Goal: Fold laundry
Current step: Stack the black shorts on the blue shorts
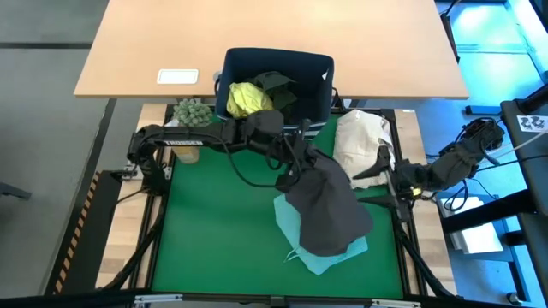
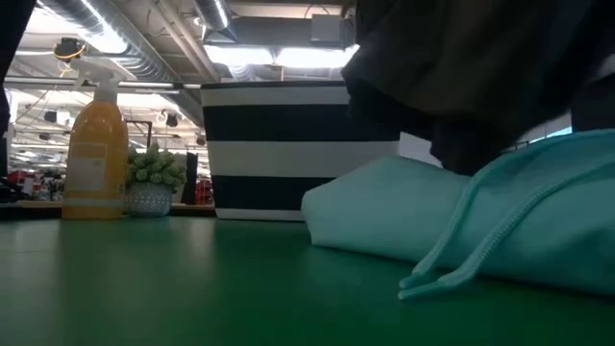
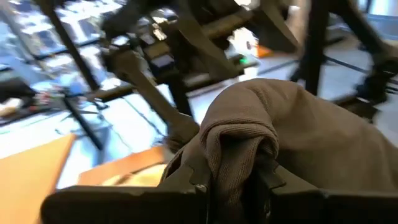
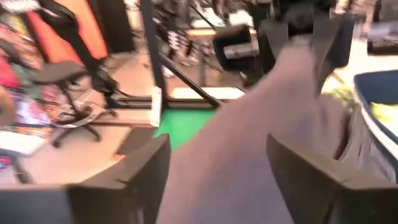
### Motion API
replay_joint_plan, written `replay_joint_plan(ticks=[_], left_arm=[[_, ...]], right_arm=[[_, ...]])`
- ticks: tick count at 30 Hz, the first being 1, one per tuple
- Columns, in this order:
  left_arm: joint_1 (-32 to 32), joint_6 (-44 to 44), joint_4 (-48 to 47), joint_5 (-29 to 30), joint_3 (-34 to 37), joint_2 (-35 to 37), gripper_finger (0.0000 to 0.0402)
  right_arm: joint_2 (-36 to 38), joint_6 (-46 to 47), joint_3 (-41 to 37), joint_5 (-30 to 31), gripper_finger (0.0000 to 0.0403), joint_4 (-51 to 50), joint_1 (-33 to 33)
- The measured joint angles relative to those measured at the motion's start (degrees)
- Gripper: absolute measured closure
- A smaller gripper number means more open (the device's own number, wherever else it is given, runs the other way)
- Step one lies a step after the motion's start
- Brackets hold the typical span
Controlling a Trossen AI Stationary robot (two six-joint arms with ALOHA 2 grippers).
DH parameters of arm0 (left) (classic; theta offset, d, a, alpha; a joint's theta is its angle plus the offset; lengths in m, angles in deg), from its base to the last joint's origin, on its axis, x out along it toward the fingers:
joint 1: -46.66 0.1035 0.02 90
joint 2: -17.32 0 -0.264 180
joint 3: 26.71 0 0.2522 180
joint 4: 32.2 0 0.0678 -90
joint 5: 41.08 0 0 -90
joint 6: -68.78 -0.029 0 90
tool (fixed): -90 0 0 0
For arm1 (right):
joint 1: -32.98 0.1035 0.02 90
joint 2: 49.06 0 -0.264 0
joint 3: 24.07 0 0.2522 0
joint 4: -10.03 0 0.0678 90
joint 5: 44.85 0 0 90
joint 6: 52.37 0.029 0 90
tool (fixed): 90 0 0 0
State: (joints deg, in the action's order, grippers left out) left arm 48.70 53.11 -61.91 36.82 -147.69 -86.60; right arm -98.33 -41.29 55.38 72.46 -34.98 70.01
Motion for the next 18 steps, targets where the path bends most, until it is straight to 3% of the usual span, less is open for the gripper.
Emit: replay_joint_plan(ticks=[3,6,11,18], left_arm=[[0.61,0.04,3.64,0.63,0.00,0.00,0.0364],[1.25,0.05,6.03,0.62,0.00,0.00,0.0364],[2.08,0.10,5.46,0.67,0.02,0.00,0.0364],[2.11,-0.43,4.97,0.54,0.04,-0.07,0.0364]], right_arm=[[-1.51,1.22,-0.04,5.81,0.0098,-3.84,-1.08],[-2.09,3.55,-0.07,7.68,0.0078,-6.48,-2.73],[-2.73,9.32,0.02,4.54,0.0057,-11.95,-6.44],[-2.21,19.52,0.04,-1.19,0.0057,-19.69,-7.80]])
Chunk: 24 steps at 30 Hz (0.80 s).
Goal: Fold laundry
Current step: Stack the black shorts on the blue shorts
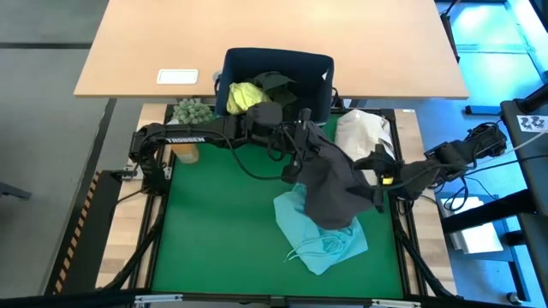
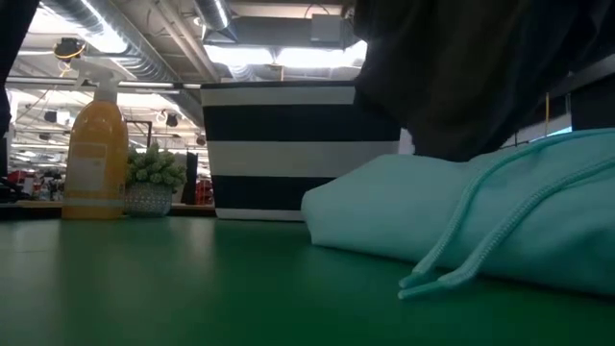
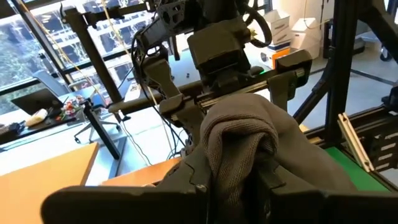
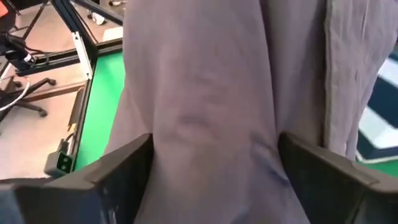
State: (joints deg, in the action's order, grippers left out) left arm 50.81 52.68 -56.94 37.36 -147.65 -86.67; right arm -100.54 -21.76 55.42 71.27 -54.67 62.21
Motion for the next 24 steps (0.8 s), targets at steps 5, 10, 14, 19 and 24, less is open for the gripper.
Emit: replay_joint_plan(ticks=[5,10,14,19,24], left_arm=[[0.39,-0.56,-0.02,-0.37,0.00,0.00,0.0364],[1.21,-0.54,0.23,-2.91,0.00,0.00,0.0364],[1.63,-0.50,1.33,-5.73,-0.02,-0.48,0.0364],[2.22,-0.33,0.92,-8.97,-0.04,-1.69,0.0364],[2.69,0.59,1.18,-11.54,-0.07,-4.95,0.0364]], right_arm=[[-0.15,2.20,0.00,-2.80,0.0098,-1.33,-0.04],[-0.17,3.61,2.45,-4.33,0.0237,-3.94,-0.04],[-0.16,1.29,7.07,-7.03,0.0376,-7.33,-0.04],[-0.18,3.18,12.34,-6.03,0.0375,-15.20,0.00],[-0.78,8.88,12.04,-5.07,0.0393,-24.61,0.00]])
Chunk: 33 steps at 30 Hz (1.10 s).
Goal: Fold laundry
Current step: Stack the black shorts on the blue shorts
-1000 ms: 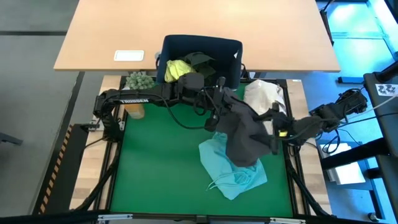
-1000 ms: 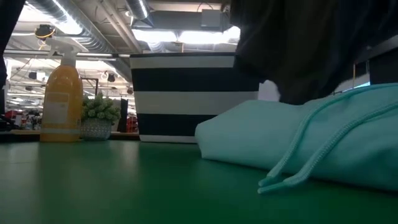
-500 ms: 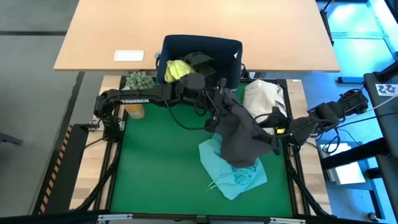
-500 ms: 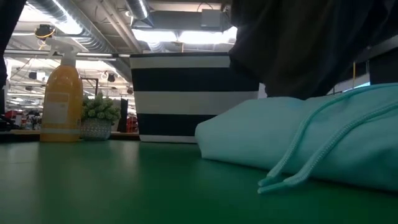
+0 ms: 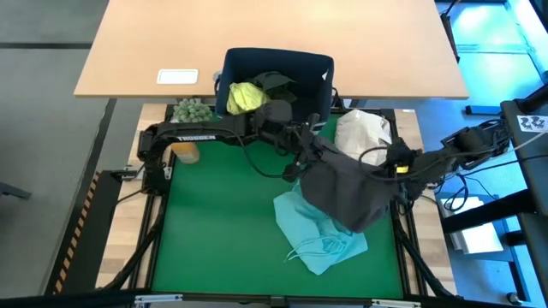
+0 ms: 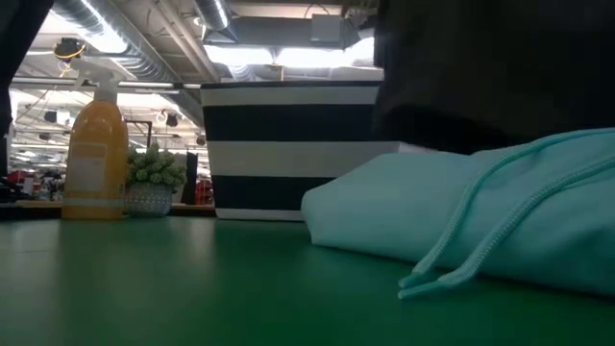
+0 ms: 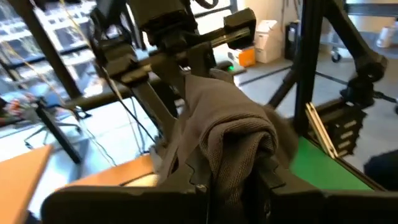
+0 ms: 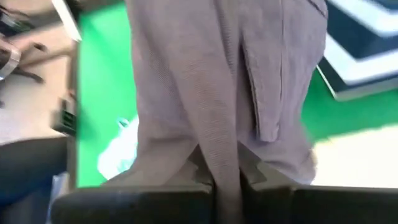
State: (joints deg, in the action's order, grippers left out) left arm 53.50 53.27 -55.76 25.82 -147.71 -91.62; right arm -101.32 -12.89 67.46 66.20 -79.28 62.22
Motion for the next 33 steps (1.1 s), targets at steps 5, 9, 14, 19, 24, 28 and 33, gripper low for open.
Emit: replay_joint_plan(ticks=[5,9,14,19,24,28,33], left_arm=[[0.93,0.16,0.51,-4.15,0.00,-3.45,0.0364],[1.48,1.73,0.09,-7.72,0.00,-5.14,0.0364],[0.72,1.82,-3.16,-11.02,0.00,-4.78,0.0364],[-0.82,-2.31,-10.73,-13.68,-0.02,-4.60,0.0364],[-2.44,-4.28,-17.13,-10.49,-0.02,-4.60,0.0364],[-3.84,-3.04,-19.23,-4.81,-0.02,-4.60,0.0324],[-5.64,-4.83,-26.41,2.52,-0.57,-4.34,0.0255]], right_arm=[[-2.85,1.88,-2.98,-2.15,0.0390,-1.54,0.01],[-6.74,2.02,-4.46,-4.82,0.0396,1.01,0.12],[-11.84,2.27,-4.85,-7.18,0.0388,8.80,2.92],[-17.25,1.71,-4.85,-8.22,0.0391,16.59,5.86],[-23.61,0.50,-4.85,-8.82,0.0382,21.54,7.15],[-28.03,-0.77,-4.85,-9.79,0.0383,24.18,7.13],[-31.88,-1.34,-4.85,-10.71,0.0384,27.42,7.13]])
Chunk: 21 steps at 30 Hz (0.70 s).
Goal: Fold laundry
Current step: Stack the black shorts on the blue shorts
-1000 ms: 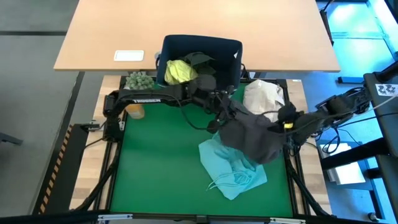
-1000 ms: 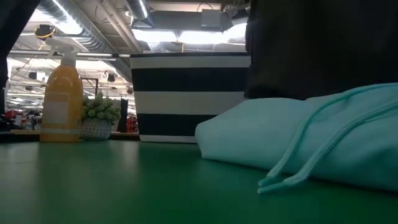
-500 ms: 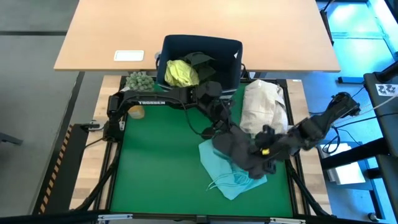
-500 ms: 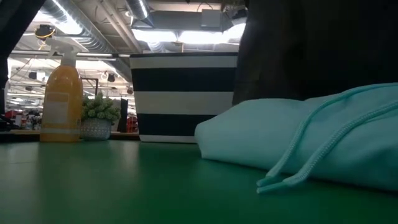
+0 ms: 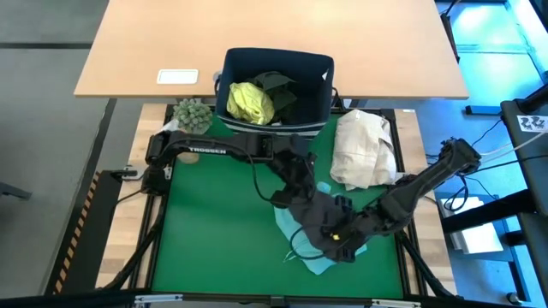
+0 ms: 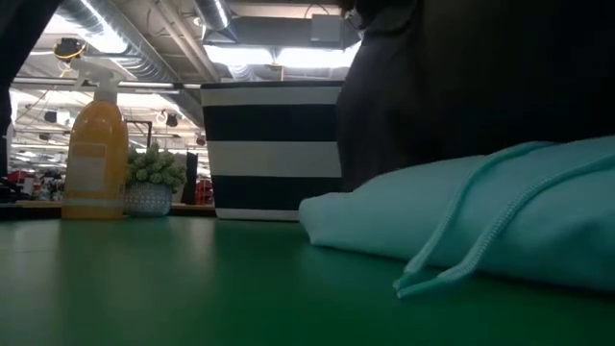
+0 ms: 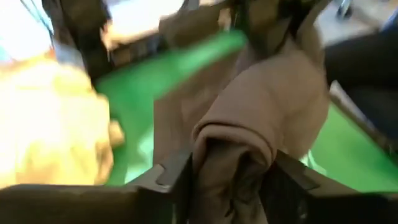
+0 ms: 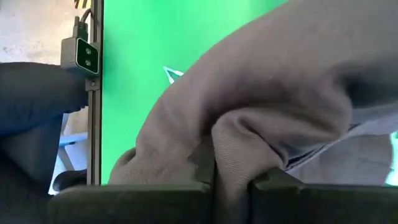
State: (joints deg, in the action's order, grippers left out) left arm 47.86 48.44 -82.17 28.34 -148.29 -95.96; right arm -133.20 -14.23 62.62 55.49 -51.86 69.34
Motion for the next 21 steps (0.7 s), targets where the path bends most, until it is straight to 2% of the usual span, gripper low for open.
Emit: replay_joint_plan(ticks=[4,9,13,18,21], left_arm=[[-1.09,0.18,-10.81,5.41,-2.09,0.96,0.0230],[-3.14,3.84,-21.66,12.09,-2.35,2.57,0.0225],[-5.14,7.89,-29.04,16.97,-2.35,3.42,0.0224],[-8.12,12.60,-32.80,20.00,-2.33,3.94,0.0224],[-10.12,13.91,-32.56,20.06,-2.34,4.15,0.0223]], right_arm=[[-2.25,-1.12,0.02,-0.06,0.0382,2.88,-0.02],[-5.51,-2.74,0.02,-0.96,0.0381,4.49,0.00],[-8.45,-5.62,0.02,-4.22,0.0373,7.26,0.00],[-11.45,-8.88,0.02,-11.37,0.0320,10.15,-0.48],[-11.91,-9.95,0.02,-11.80,0.0272,10.07,-0.48]])
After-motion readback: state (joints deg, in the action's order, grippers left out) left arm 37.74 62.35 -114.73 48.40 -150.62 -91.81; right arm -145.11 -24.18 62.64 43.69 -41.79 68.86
